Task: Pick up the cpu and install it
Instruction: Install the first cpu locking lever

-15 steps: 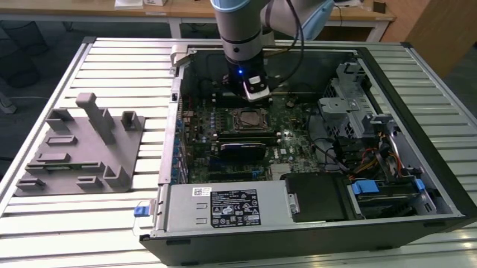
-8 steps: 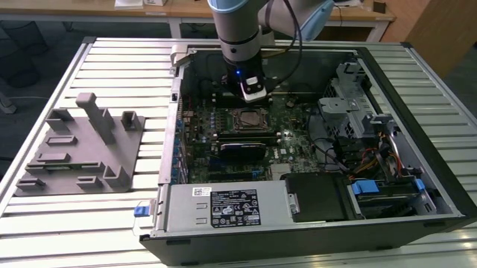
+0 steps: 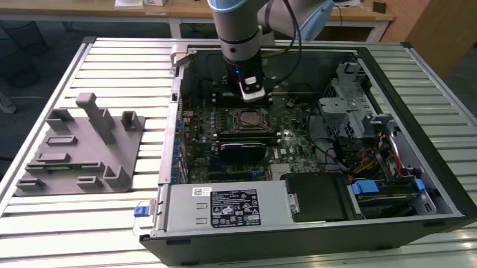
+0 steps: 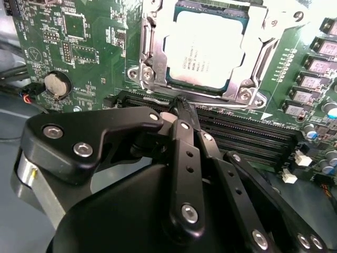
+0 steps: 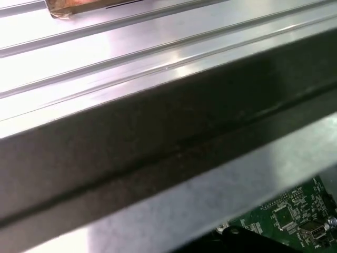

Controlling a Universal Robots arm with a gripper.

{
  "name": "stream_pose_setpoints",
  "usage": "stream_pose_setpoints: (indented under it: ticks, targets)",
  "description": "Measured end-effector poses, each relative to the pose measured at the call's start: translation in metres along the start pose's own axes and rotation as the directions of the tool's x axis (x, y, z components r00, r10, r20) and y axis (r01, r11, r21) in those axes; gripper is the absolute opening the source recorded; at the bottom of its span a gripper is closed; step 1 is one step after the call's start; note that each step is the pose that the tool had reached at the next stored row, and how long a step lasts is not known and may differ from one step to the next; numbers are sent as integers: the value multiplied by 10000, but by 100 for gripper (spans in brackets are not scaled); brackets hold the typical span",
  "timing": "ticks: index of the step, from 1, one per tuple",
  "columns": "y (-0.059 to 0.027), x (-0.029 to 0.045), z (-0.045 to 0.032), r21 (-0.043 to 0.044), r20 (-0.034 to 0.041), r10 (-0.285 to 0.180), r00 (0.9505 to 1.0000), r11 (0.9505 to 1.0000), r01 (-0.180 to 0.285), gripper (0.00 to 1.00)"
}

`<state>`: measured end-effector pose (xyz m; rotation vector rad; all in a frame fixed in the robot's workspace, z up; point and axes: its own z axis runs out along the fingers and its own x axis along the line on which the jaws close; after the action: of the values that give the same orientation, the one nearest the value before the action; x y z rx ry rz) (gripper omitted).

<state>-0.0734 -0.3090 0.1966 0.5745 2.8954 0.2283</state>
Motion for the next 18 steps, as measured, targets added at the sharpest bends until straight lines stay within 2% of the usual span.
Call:
stream_pose_setpoints:
  ticks: [4, 9, 15, 18]
  targets:
    - [-3, 2, 14, 82, 52, 124, 9999, 9999, -124, 11]
    - [-7, 5, 30, 125, 83, 249, 9997, 9996, -250, 11]
    - [-9, 7, 46, 128, 94, 307, 9995, 9994, -309, 11]
    - [-10, 7, 47, 74, 69, 321, 9995, 9995, -321, 11]
